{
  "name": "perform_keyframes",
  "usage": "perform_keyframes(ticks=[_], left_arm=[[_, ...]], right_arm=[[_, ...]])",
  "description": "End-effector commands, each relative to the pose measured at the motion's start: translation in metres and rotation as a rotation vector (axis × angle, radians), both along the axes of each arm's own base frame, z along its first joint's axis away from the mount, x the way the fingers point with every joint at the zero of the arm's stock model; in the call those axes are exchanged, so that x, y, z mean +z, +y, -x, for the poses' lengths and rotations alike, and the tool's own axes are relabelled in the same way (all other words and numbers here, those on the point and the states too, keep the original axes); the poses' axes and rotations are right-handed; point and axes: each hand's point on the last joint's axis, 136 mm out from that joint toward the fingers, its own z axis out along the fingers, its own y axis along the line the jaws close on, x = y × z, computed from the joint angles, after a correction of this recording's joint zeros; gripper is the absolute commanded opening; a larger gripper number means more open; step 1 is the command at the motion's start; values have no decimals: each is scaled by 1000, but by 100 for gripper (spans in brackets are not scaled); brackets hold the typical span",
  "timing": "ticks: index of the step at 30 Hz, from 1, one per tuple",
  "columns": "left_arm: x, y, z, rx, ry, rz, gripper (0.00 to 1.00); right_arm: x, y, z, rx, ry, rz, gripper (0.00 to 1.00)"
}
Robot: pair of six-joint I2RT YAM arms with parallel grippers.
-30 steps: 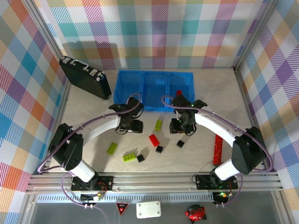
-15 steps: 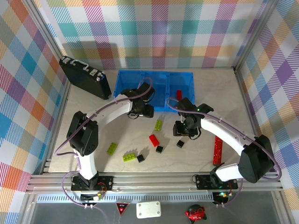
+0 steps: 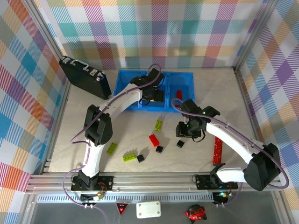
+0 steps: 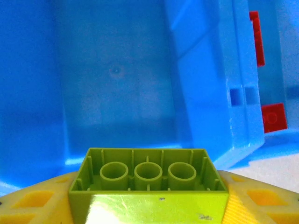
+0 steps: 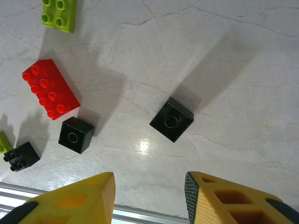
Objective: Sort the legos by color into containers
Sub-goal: Place the lego in the container.
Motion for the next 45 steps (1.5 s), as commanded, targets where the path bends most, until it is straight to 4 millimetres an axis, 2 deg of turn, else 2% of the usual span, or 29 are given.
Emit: perform_keyframes(ticks=[1, 8, 15, 24, 32, 38, 45], left_arm=[[1, 9, -17, 44, -11, -12, 65], [-8, 0, -47, 43, -59, 5, 65], [-28, 3, -70, 66, -75, 6, 65], [-70, -7, -80, 24, -49, -1, 65], [-99, -8, -80, 21, -8, -10, 64], [-96, -7, -79, 20, -7, -10, 69], [-72, -10, -79, 12, -31, 19, 76]], right_arm=[[-2, -7, 9, -10, 16, 25, 45], [-2, -7, 9, -6, 15, 28, 45], [-1, -8, 8, -4, 11, 36, 45], [-3, -8, 7, -1, 16, 43, 45], [-5, -7, 7, -3, 21, 43, 45], [-3, -7, 6, -2, 18, 42, 45], [1, -6, 5, -3, 9, 33, 45]])
